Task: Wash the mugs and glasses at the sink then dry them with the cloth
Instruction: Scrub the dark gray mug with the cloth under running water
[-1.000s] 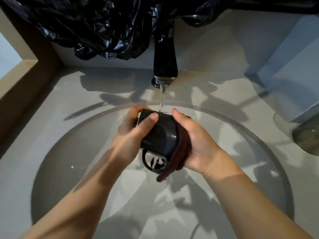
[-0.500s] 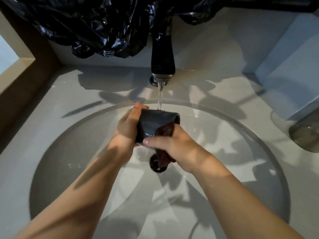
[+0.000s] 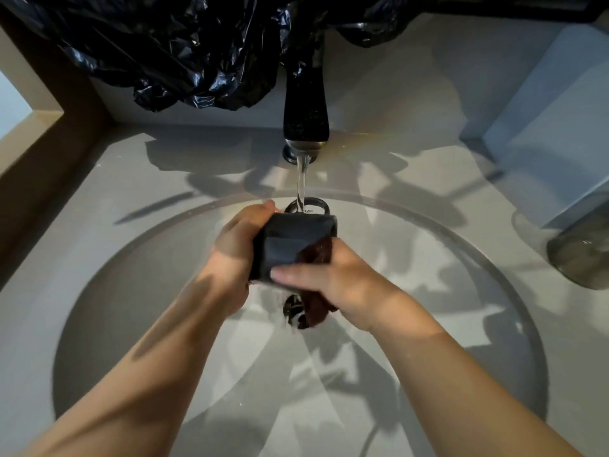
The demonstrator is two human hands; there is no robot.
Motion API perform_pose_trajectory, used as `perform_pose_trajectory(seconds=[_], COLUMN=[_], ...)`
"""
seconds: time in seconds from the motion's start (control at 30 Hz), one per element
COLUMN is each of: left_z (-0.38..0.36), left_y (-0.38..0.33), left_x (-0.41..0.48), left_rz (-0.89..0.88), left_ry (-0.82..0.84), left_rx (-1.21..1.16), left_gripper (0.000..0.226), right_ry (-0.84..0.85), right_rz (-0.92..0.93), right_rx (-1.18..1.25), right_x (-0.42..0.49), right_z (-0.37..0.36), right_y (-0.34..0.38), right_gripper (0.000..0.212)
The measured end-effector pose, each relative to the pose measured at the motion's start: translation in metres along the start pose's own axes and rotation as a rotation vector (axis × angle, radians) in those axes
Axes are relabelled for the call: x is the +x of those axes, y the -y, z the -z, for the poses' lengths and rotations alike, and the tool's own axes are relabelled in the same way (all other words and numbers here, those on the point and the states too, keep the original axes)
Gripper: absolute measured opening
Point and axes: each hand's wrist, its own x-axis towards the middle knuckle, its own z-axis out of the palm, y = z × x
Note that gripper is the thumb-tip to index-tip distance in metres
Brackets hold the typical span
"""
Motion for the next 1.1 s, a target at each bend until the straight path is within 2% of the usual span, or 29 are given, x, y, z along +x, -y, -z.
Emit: perform_pose_trajectory(seconds=[0.07, 0.1, 0.17, 0.23, 0.3, 0.37, 0.43, 0.5, 0.6, 0.67, 0.7, 0.73, 0.8, 0.87, 1.1], left_z=[0.003, 0.006, 0.009, 0.008, 0.006, 0.008, 0.011, 0.013, 0.010, 0.005, 0.003, 0.003, 0.003, 0.005, 0.012], left_y=[0.002, 0.003, 0.001, 0.001, -0.001, -0.002, -0.002, -0.001, -0.001, 0.001, 0.003, 0.006, 0.011, 0.015, 0.011], left_x=[0.003, 0.004, 0.005, 0.006, 0.004, 0.001, 0.001, 0.002, 0.003, 0.001, 0.000, 0.001, 0.001, 0.003, 0.009], left_rz=[-0.273, -0.344, -0.278, -0.102, 0.143, 0.361, 0.431, 0.367, 0.228, 0.261, 0.329, 0.409, 0.534, 0.594, 0.687], left_ry=[-0.038, -0.016, 0.062, 0.104, 0.045, 0.003, -0.014, -0.037, 0.002, 0.006, -0.015, -0.046, -0.099, -0.136, -0.087], left_rx=[0.177, 0.249, 0.221, 0.123, 0.069, -0.046, -0.081, -0.062, -0.052, -0.085, -0.133, -0.190, -0.296, -0.352, -0.374], left_gripper=[0.017, 0.023, 0.029, 0.025, 0.025, 0.030, 0.031, 0.030, 0.029, 0.034, 0.036, 0.036, 0.037, 0.035, 0.035], right_ry=[0.088, 0.104, 0.086, 0.007, -0.055, -0.016, 0.046, 0.075, 0.055, 0.011, -0.024, -0.076, -0.147, -0.133, -0.072], right_rz=[-0.134, -0.170, -0.175, -0.128, -0.073, -0.040, 0.006, -0.035, -0.136, -0.119, -0.100, -0.071, 0.014, 0.056, 0.140], right_rx=[0.574, 0.734, 0.770, 0.512, -0.033, -0.579, -0.880, -0.797, -0.238, 0.055, 0.045, -0.080, -0.494, -0.816, -0.940], right_x=[0.004, 0.004, 0.004, 0.004, 0.001, -0.002, -0.003, -0.001, 0.000, 0.002, 0.003, 0.004, 0.006, 0.004, 0.002], right_z=[0.005, 0.007, 0.007, 0.003, -0.002, -0.005, -0.006, -0.003, -0.001, -0.001, -0.002, -0.002, 0.001, 0.003, 0.006], right_y=[0.003, 0.003, 0.002, -0.002, -0.004, -0.005, -0.005, -0.008, -0.004, 0.002, 0.004, 0.006, 0.008, 0.011, 0.009], right_gripper=[0.032, 0.032, 0.037, 0.045, 0.037, 0.027, 0.028, 0.033, 0.044, 0.036, 0.031, 0.027, 0.023, 0.023, 0.028])
